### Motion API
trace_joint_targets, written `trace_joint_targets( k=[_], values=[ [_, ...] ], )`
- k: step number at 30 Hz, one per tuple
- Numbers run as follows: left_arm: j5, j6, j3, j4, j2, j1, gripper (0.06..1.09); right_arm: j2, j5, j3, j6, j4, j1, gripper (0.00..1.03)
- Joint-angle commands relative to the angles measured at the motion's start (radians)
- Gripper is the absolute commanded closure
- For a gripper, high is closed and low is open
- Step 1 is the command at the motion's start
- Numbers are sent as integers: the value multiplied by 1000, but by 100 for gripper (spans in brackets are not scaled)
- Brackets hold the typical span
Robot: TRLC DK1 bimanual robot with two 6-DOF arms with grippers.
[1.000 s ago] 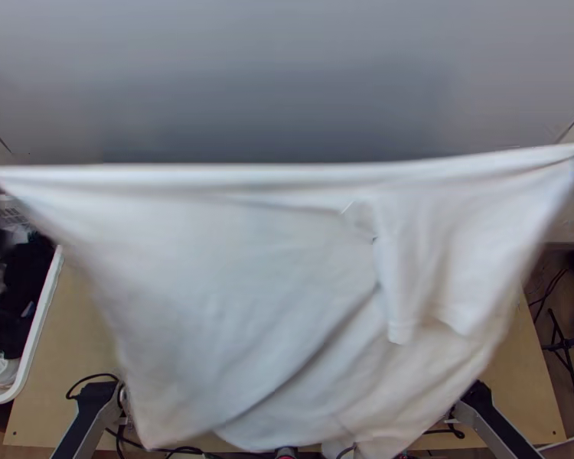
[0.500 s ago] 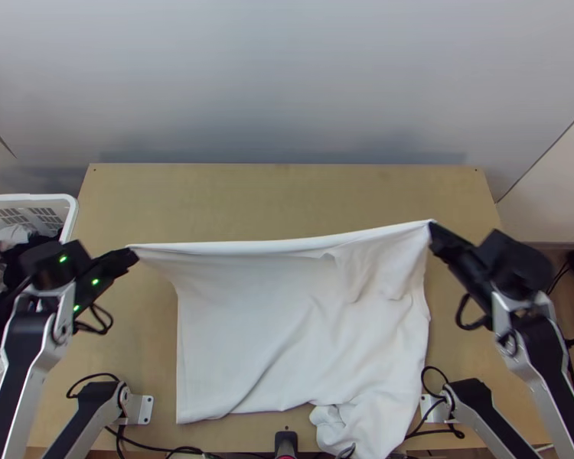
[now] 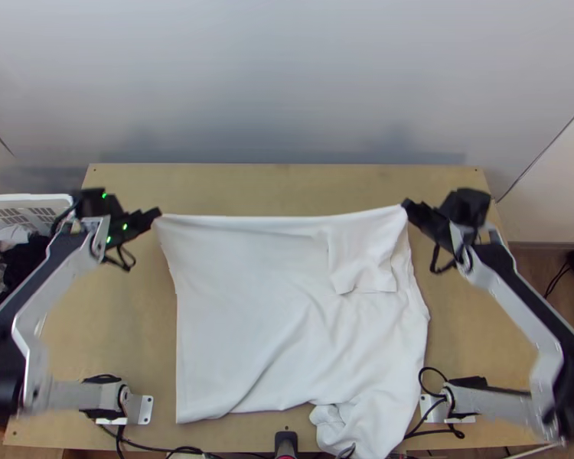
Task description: Fold the t-shirt
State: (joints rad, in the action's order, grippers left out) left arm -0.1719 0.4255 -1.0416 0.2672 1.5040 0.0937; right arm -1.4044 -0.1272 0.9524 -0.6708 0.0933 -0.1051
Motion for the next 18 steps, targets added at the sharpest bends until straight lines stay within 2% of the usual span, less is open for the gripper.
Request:
trace_joint_targets(
  k=[1,8,18],
  values=[
    [8,-22,-253,-29,317,-2,105,-304,11,229,48,-12,36,100],
    [28,-19,-471,-6,533,-6,105,-513,54,430,76,-7,61,100],
    [61,-30,-733,70,731,-6,105,-717,61,698,85,62,87,100]
  ],
)
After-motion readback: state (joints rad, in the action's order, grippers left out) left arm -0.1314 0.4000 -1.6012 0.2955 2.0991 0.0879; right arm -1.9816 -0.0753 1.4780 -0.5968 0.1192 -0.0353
